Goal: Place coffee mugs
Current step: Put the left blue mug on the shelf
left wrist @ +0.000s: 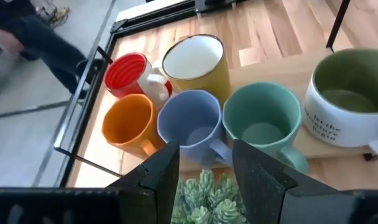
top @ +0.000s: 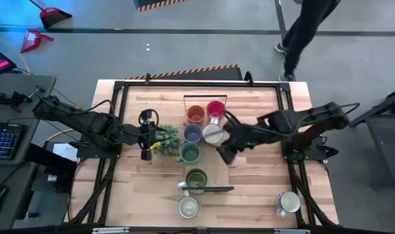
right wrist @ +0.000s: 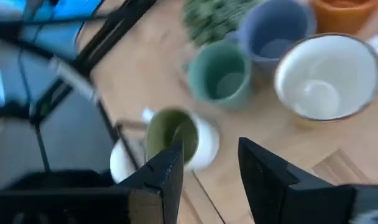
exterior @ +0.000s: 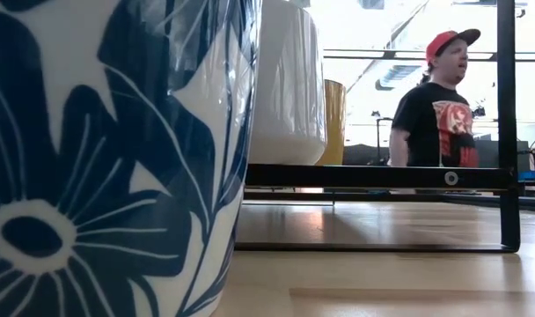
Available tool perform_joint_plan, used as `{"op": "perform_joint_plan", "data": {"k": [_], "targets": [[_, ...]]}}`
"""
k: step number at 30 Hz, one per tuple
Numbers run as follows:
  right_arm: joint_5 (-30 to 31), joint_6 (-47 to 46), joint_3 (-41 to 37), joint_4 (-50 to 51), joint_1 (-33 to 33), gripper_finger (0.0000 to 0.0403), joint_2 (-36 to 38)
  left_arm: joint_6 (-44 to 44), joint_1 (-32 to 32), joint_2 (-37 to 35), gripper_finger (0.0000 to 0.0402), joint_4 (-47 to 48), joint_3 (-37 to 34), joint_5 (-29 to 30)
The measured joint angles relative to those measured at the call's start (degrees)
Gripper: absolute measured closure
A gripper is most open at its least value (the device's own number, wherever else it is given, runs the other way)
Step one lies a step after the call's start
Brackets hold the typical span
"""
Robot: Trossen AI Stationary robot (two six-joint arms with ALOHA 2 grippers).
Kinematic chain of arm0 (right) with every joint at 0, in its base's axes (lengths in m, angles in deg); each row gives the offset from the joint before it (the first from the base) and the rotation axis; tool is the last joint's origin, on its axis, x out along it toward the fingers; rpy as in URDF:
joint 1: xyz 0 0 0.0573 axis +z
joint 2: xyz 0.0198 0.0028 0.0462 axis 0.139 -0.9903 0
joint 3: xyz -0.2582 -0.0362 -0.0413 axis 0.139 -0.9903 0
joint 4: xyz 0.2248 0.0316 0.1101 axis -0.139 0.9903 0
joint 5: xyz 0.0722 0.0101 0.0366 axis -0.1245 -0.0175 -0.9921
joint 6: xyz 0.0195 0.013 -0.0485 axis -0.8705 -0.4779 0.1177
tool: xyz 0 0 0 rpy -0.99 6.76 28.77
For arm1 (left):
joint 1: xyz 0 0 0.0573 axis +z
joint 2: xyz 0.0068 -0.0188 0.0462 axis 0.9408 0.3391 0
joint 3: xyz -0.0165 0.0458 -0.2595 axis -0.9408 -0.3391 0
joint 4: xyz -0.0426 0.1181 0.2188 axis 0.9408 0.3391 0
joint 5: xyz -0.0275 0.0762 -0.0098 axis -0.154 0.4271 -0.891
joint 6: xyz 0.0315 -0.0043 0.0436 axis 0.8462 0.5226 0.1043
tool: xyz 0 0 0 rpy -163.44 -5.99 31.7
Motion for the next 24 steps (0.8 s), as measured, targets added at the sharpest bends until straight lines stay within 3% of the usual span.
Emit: {"op": "perform_joint_plan", "data": {"k": [5,10,14,21,24], "targets": [[-1.7,12.7,0.0,-0.1,5.9,0.0272,0.2,-5.4,-0.1,0.0,0.0263,-0.7,0.0,-0.5],[-1.6,25.8,0.0,-0.2,8.5,0.0272,-0.2,-8.7,-0.1,0.0,0.0263,-7.4,0.0,-1.7],[-0.7,24.1,0.0,-3.3,8.5,0.0274,-0.1,-14.7,-0.1,0.0,0.0263,-12.1,0.0,-2.3],[-4.6,32.4,0.0,-15.5,9.2,0.0274,-0.1,-17.8,-2.3,1.2,0.0263,-19.8,0.3,-1.9],[-2.6,34.9,0.0,-15.5,10.3,0.0274,-0.2,-18.3,-5.6,3.6,0.0263,-20.3,2.1,-1.9]]}}
